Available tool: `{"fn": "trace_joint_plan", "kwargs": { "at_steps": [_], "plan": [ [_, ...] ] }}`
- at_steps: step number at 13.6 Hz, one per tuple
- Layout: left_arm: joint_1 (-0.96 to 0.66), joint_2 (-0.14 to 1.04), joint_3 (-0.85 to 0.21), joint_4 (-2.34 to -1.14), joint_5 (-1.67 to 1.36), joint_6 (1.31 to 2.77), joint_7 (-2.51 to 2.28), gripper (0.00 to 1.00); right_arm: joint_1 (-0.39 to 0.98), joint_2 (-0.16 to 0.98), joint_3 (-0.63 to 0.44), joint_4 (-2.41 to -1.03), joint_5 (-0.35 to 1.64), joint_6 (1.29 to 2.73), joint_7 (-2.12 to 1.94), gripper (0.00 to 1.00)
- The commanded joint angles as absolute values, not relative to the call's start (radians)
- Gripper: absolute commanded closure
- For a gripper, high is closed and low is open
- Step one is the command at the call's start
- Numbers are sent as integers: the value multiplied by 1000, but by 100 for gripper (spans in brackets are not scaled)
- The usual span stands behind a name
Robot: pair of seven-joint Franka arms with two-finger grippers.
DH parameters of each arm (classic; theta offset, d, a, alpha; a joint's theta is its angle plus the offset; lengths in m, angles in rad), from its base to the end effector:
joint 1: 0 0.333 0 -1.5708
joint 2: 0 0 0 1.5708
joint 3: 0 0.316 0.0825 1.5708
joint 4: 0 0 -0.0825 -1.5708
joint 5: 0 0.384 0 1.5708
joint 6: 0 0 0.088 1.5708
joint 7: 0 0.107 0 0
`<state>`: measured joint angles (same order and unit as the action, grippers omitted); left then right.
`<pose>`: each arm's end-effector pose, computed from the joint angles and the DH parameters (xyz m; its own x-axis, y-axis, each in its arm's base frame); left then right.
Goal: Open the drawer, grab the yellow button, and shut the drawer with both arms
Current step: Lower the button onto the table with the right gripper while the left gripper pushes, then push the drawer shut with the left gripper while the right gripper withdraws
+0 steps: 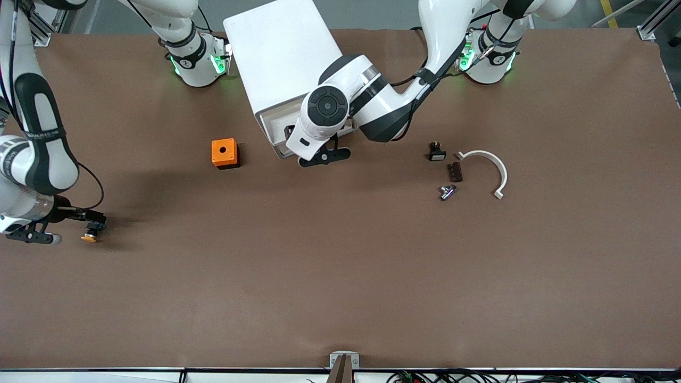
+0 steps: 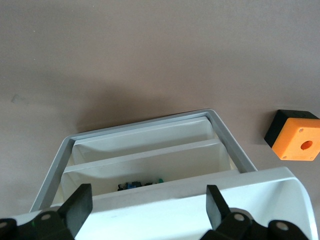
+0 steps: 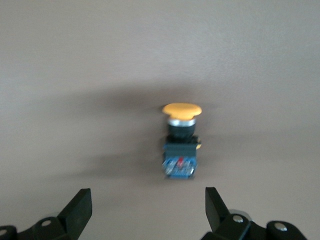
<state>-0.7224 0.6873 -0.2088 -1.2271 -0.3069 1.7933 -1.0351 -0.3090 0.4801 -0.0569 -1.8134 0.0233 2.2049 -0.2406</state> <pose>0.4457 -0.5773 0.3710 0.8902 0.1851 -0.4163 0.2466 -0.9641 0.0987 0.5987 -0.2259 0.2691 0.9873 -0.1332 -0.0871 -0.1348 -0.9908 -0.0123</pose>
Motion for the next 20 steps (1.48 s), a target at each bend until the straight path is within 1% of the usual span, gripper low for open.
{"fn": "trace_joint_plan", "kwargs": {
  "at_steps": [1, 4, 5, 8, 9, 12, 14, 17, 20],
  "plan": [
    [-738, 684, -209, -1230, -348, 1801, -1042, 0, -292, 350, -52, -1835, 25, 2074, -203, 0],
    [-742, 690, -209, -1236, -391, 1801, -1042, 0, -212, 218, -52, -1829, 23, 1947, -138, 0],
    [-742, 692, -209, -1236, -403, 1801, -1042, 0, -184, 175, -52, -1818, 23, 1883, -89, 0],
    [-742, 693, -209, -1236, -469, 1801, -1042, 0, -143, 68, -52, -1758, 25, 1720, -63, 0],
    [-744, 698, -209, -1236, -488, 1801, -1042, 0, -140, 60, -52, -1725, 25, 1668, -58, 0],
    [-744, 701, -209, -1236, -558, 1801, -1042, 0, -103, 64, -52, -1684, 11, 1644, -60, 0],
    [-741, 701, -209, -1235, -577, 1801, -1042, 0, -103, 67, -54, -1643, 9, 1605, -61, 0],
    [-715, 690, -174, -1230, -565, 1801, -1042, 0, -89, 83, -52, -1566, -50, 1531, -57, 0],
    [-698, 675, -126, -1229, -558, 1801, -1042, 0, -87, 89, -52, -1552, -38, 1516, -22, 0]
  ]
}}
